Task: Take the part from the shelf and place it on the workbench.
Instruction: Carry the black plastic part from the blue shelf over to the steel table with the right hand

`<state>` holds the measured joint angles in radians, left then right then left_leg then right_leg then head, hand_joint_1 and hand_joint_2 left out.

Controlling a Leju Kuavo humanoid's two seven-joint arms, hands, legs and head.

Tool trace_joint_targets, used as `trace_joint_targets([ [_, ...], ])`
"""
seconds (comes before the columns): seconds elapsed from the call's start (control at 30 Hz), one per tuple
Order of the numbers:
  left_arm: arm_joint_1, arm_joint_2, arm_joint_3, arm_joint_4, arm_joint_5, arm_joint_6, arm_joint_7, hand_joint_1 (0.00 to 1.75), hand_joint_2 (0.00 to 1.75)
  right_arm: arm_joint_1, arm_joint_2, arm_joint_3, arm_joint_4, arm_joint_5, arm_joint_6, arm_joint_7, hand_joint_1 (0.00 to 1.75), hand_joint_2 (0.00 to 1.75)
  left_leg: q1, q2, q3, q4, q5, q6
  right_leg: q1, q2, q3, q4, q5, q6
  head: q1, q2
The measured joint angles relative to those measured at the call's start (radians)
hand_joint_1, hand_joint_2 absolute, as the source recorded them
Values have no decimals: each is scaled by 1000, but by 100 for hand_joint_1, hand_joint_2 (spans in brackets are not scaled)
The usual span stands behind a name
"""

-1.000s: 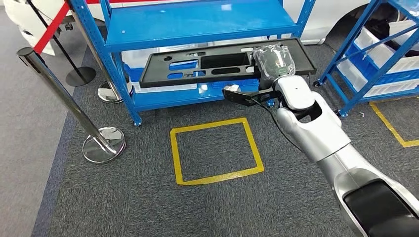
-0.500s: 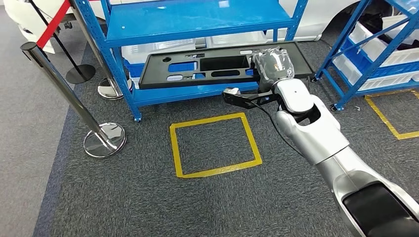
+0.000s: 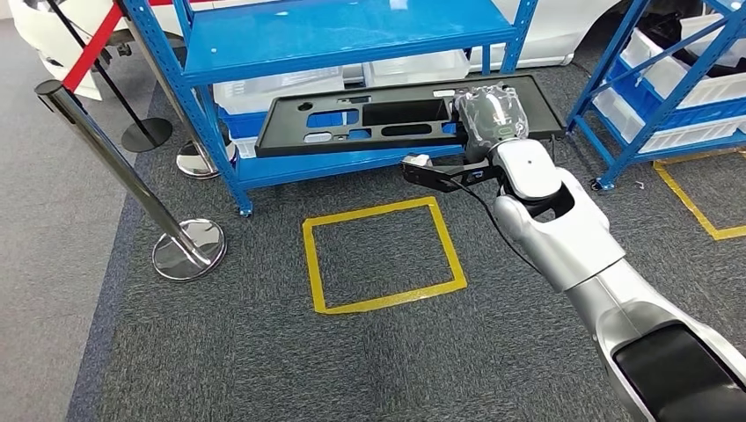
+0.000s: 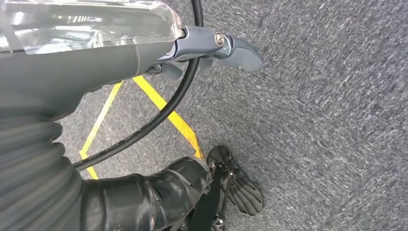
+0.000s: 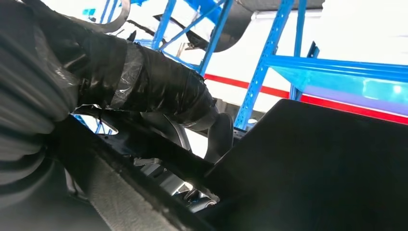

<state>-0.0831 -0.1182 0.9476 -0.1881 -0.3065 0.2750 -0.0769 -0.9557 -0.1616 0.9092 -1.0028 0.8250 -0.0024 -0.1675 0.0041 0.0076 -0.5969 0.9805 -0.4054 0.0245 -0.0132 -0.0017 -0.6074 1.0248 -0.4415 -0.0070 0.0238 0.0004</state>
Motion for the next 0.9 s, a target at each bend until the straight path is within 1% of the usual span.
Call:
trace_joint_targets([
  [0.03,-1,0,0,0,0,0,0,0,175,-1,0,-1,1,0,0,0,175,175,3,2,11,-22,10,5,1,1,0,3,-6,2,0,0],
  [0.07,-1,-1,0,0,0,0,0,0,175,-2,0,-1,2,-1,1,-1,175,175,6,5,22,-44,22,9,2,2,-8,23,-22,5,1,0],
  [0.1,-2,-1,0,0,0,0,0,0,175,-3,-1,-2,3,-1,1,-1,175,175,11,8,31,-62,30,10,2,3,-25,63,-48,8,2,0],
  [0.17,-3,-1,1,0,0,0,0,0,175,-3,-1,-2,6,-1,1,-3,175,175,12,12,32,-66,34,9,-8,4,-79,180,-107,19,2,0],
  [0.2,-3,-1,1,0,0,0,0,0,175,-1,-2,-2,8,-1,2,-3,175,175,14,12,29,-62,32,6,-15,4,-99,223,-120,27,2,0],
  [0.23,-4,-1,1,0,0,0,0,0,175,1,-2,-2,11,-1,2,-3,175,175,17,11,25,-55,29,1,-24,3,-105,236,-116,35,2,0],
  [0.27,-3,-1,1,0,0,0,0,0,175,3,-2,-2,13,-1,2,-3,175,175,23,10,20,-44,24,-7,-33,2,-91,210,-93,45,2,0],
  [0.3,-2,-1,1,0,0,0,0,0,175,3,-2,-2,15,-1,2,-3,175,175,29,9,14,-28,17,-18,-43,1,-64,154,-62,56,2,0],
  [0.33,-2,1,2,0,0,0,0,0,175,4,-2,-2,16,-1,2,-3,175,175,34,9,5,-9,7,-30,-47,-2,-40,106,-43,66,2,0],
  [0.37,-2,4,2,-1,0,0,0,0,175,4,-2,-2,17,-1,2,-3,175,175,37,8,-5,15,-3,-41,-49,-4,-23,69,-30,67,2,0],
  [0.4,-2,6,2,-1,0,0,0,0,175,5,-1,-2,17,-1,2,-3,175,175,38,8,-14,32,-11,-50,-47,-4,-19,55,-29,59,1,0],
  [0.43,-2,7,2,-2,0,0,0,0,175,6,0,-2,17,-1,2,-3,175,175,38,9,-20,43,-15,-57,-42,-3,-26,63,-35,45,0,0],
  [0.47,-1,6,2,-2,0,-1,1,0,175,6,2,-3,17,-1,2,-3,175,175,38,12,-23,50,-17,-61,-38,1,-31,66,-34,28,-1,0],
  [0.5,0,4,2,-2,0,-1,2,0,175,6,3,-3,17,-1,2,-3,175,175,41,15,-25,50,-19,-64,-35,6,-35,70,-34,15,-3,0],
  [0.53,0,2,2,-2,0,-1,2,0,175,6,3,-3,17,-1,2,-3,175,175,44,17,-29,60,-29,-66,-31,11,-38,71,-32,6,-3,0],
  [0.57,1,1,2,-2,0,-1,3,0,175,5,3,-3,16,-1,2,-2,175,175,45,17,-39,86,-50,-64,-28,17,-39,71,-29,-2,-4,0],
  [0.6,1,0,2,-2,0,-2,3,0,175,4,3,-4,16,-1,2,-1,175,175,44,14,-59,136,-83,-59,-24,25,-39,69,-26,-8,-4,0],
  [0.67,1,0,2,-2,0,-2,3,0,175,4,4,-4,16,-1,2,1,175,175,33,6,-118,279,-157,-43,-14,41,-42,67,-22,-15,-4,0],
  [0.7,1,0,2,-2,0,-2,3,0,175,5,4,-4,16,-1,2,1,175,175,26,2,-144,338,-178,-33,-9,50,-43,67,-21,-18,-4,0],
  [0.73,1,0,2,-2,0,-2,3,0,175,6,4,-4,17,-1,2,0,175,175,17,-2,-155,364,-181,-23,-4,60,-44,67,-20,-19,-4,0],
  [0.77,1,0,2,-2,0,-2,3,0,175,7,4,-4,17,-1,2,0,175,175,8,-8,-149,352,-164,-12,-1,71,-44,67,-19,-21,-4,0],
  [0.8,1,0,2,-2,0,-2,3,0,175,7,4,-4,17,-1,2,-1,175,175,-2,-17,-124,301,-131,-1,1,82,-44,67,-18,-22,-4,0],
  [0.83,1,0,2,-2,0,-2,3,0,175,6,4,-4,17,-1,2,-2,175,175,-11,-39,-91,228,-96,12,0,92,-43,67,-18,-22,-4,0],
  [0.87,1,2,2,-2,-1,-2,3,0,175,6,4,-4,17,-1,2,-2,175,175,-16,-64,-58,162,-68,22,-1,103,-43,66,-17,-21,-4,0],
  [0.9,2,3,3,-2,-1,-2,3,0,175,7,4,-4,17,-1,2,-1,175,175,-20,-85,-33,113,-50,29,-4,114,-44,64,-15,-18,-4,0],
])
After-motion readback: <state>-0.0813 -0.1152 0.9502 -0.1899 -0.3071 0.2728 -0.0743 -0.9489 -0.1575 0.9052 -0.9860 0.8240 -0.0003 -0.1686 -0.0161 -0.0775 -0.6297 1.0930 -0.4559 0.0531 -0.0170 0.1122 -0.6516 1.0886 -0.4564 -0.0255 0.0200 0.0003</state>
